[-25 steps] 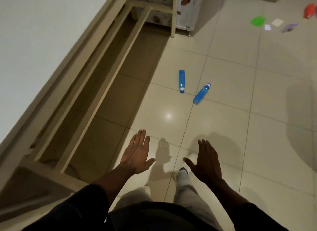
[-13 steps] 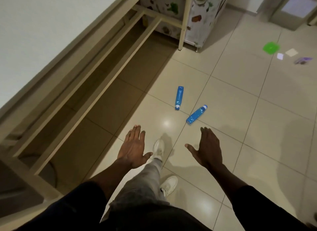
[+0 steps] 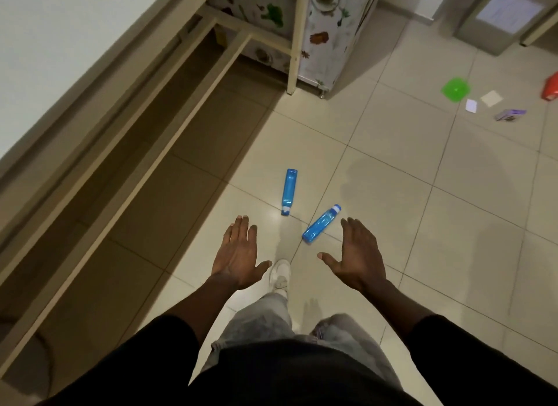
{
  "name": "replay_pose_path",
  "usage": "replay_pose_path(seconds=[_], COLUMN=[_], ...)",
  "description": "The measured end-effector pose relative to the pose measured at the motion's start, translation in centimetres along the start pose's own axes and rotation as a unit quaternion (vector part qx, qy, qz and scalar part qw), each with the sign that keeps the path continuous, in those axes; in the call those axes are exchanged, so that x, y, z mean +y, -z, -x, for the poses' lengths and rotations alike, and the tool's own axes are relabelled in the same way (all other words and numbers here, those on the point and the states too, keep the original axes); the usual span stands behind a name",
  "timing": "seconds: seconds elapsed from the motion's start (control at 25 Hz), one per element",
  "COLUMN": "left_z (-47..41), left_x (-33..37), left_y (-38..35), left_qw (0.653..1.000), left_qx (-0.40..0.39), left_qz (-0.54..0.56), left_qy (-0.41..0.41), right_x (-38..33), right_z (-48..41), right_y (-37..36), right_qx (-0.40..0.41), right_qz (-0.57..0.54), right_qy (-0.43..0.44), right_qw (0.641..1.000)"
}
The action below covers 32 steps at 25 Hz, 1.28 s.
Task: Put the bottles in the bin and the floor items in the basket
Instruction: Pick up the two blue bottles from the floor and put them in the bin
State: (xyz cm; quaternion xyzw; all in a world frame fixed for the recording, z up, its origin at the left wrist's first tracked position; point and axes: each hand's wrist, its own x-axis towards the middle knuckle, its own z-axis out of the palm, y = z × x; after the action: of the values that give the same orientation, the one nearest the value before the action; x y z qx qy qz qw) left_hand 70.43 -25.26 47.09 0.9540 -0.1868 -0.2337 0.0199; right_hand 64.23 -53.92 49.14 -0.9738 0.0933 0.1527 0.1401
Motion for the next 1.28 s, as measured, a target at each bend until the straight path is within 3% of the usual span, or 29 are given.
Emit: replay_pose_path(seconds=[0.24,0.48,0.76,1.0,1.12,1.28], left_z=[-11.3,-18.2,-26.3,-37.0,-43.5,-52.6], left_x=[2.6,5.0,10.3,8.8,6.1,3.1], left_y=[4.1,3.0,-0.3,-11.2,-19.1,-31.4], left_qw=[0.999,0.998,0.991,0.995,0.997,0.998], left_qx=[0.030,-0.002,-0.043,-0.047,-0.028,-0.011], left_qz=[0.018,-0.002,0.054,0.051,0.035,-0.001], left_qy=[0.013,0.067,0.117,0.077,0.060,0.059], right_x=[3.4,9.6,16.6,19.5,21.0,22.0], right_z=[-9.5,-18.7,-29.0,-36.7,-40.9,-45.3], right_y=[4.1,1.5,-2.1,-14.5,-24.3,-37.5], right_qx=[-0.004,-0.099,-0.170,-0.189,-0.202,-0.205], right_qz=[0.005,0.015,0.079,0.009,-0.028,-0.062], right_qy=[0.032,0.078,0.132,0.034,-0.031,-0.172], right_qw=[0.999,0.992,0.973,0.981,0.979,0.961])
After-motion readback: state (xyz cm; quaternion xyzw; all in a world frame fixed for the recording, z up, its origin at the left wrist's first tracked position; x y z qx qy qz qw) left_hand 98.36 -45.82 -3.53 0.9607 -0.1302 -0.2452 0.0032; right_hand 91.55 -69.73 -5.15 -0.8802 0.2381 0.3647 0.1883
